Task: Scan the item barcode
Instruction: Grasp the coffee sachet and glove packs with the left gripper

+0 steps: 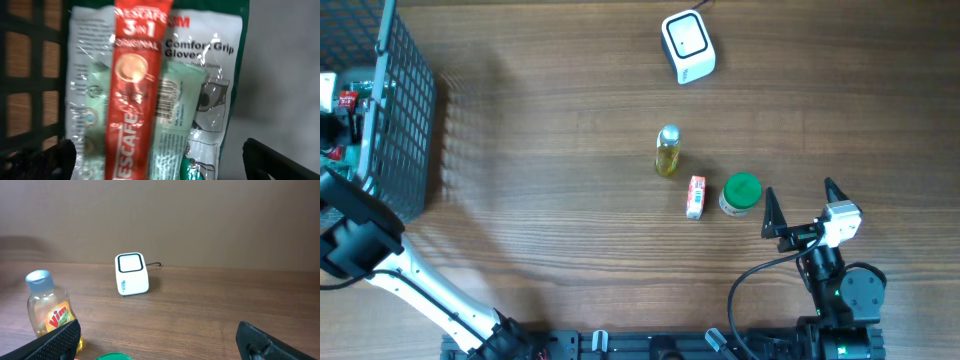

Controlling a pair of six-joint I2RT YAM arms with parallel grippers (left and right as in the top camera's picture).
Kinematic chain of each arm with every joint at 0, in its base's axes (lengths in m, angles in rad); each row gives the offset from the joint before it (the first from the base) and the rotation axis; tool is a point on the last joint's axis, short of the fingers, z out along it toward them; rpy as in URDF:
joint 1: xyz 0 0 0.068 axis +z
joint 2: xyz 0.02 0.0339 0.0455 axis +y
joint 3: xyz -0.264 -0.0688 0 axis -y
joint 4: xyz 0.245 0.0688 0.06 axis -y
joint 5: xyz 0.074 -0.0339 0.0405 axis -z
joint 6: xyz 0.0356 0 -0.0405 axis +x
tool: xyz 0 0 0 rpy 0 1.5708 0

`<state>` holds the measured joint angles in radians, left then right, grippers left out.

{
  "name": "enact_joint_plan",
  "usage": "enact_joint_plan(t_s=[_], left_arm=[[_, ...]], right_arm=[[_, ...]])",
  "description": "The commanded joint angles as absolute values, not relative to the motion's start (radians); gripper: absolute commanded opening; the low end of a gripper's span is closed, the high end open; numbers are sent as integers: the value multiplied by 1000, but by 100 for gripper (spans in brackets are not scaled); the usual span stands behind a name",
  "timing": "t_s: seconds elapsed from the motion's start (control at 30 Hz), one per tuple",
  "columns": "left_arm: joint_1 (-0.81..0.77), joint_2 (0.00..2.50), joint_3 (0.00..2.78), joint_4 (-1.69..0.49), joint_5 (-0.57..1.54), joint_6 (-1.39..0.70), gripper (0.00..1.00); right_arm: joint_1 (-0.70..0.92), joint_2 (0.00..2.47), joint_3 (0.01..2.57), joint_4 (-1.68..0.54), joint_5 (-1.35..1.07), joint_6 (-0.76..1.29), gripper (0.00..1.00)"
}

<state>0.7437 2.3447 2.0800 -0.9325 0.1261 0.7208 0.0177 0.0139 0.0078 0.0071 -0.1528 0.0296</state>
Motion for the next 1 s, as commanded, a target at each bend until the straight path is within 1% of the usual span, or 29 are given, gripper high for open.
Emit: enact_joint_plan(t_s=[0.0,0.17,0.63,0.73,0.8,0.9,0.97], left_arm=[[752,2357,2038,-900,144,756,100],[757,2357,2000,-854,130,756,100],[758,2378,1927,-811,130,756,100],[758,2383,1927,-812,130,756,86],[758,2384,1927,-811,130,756,75],[758,2384,1928,-811,130,756,65],[758,2384,1928,-811,130,756,57]], right_arm=[[19,14,5,10,-154,27,100],[19,14,5,10,-154,27,100],[19,14,5,10,-154,27,100],[19,14,5,10,-154,27,100],[19,14,5,10,-154,27,100],[19,14,5,10,-154,27,100],[19,14,5,10,-154,27,100]])
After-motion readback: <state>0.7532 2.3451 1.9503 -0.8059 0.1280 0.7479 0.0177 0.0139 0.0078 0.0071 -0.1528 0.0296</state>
